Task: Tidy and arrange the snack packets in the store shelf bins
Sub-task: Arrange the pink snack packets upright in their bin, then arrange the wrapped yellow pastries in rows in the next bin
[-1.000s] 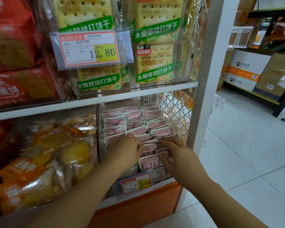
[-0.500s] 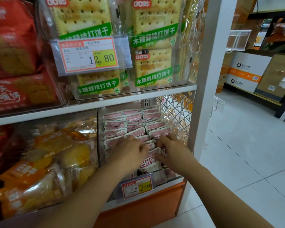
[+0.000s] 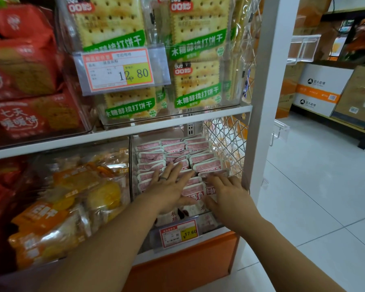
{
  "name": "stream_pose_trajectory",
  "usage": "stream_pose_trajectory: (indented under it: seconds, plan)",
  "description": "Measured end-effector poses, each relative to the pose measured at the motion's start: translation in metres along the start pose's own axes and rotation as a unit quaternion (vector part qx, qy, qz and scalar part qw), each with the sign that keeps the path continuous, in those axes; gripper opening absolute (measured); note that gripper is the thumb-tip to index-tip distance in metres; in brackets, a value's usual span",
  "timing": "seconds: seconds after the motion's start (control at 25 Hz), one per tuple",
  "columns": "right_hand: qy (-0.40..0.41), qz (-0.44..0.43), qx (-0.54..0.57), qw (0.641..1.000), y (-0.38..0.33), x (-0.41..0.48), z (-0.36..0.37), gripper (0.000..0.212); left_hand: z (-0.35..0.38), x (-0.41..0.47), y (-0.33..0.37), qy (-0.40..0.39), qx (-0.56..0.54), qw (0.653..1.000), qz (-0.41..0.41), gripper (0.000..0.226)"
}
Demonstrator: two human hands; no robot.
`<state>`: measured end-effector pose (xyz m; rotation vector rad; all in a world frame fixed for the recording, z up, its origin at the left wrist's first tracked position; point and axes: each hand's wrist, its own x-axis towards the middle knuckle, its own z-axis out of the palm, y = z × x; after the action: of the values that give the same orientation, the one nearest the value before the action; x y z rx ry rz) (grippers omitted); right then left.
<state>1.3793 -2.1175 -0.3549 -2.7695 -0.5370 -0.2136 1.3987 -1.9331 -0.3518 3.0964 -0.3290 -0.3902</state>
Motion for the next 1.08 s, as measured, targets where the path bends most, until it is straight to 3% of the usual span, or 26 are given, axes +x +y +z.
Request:
stream_pose_trajectory:
  seconds: [0.16,0.32,0.4,0.6,0.68,0.76,0.84,1.0,1.08]
  plan:
    - [0.011,0.0,0.035,0.999,-0.002,-0.016,-0.002,0.054,-0.009,-0.009,0.007,-0.008,0.002,1.0,-0.001,0.087]
    - [0.101,0.015,0.126,0.987,0.0,-0.026,-0.011,0.044,-0.016,-0.012,0.026,0.018,-0.041,0.998,-0.049,0.093]
    - [0.097,0.023,0.137,0.986,0.002,-0.028,-0.01,0.04,-0.01,-0.006,0.028,0.026,-0.027,0.997,-0.064,0.092]
    - [0.109,0.015,0.137,0.984,0.003,-0.025,-0.008,0.035,-0.021,-0.006,0.024,0.006,-0.001,1.0,-0.009,0.092]
    - [0.147,0.002,0.154,0.977,-0.002,-0.025,-0.012,0.033,-0.03,-0.023,0.027,0.066,-0.069,0.995,0.007,0.085]
    - [0.157,-0.022,0.173,0.972,-0.014,-0.027,-0.014,0.03,-0.034,-0.056,0.021,0.177,-0.135,0.975,-0.002,0.069]
    - [0.142,-0.064,0.182,0.971,-0.033,-0.03,-0.013,0.027,-0.032,-0.101,0.007,0.261,-0.137,0.955,-0.019,0.052]
    - [0.131,-0.164,0.199,0.957,-0.083,-0.032,-0.011,0.025,-0.014,-0.186,-0.04,0.318,-0.142,0.934,-0.08,0.032]
    - [0.094,-0.202,0.19,0.956,-0.114,-0.033,-0.007,0.02,-0.004,-0.216,-0.062,0.343,-0.127,0.923,-0.116,0.035]
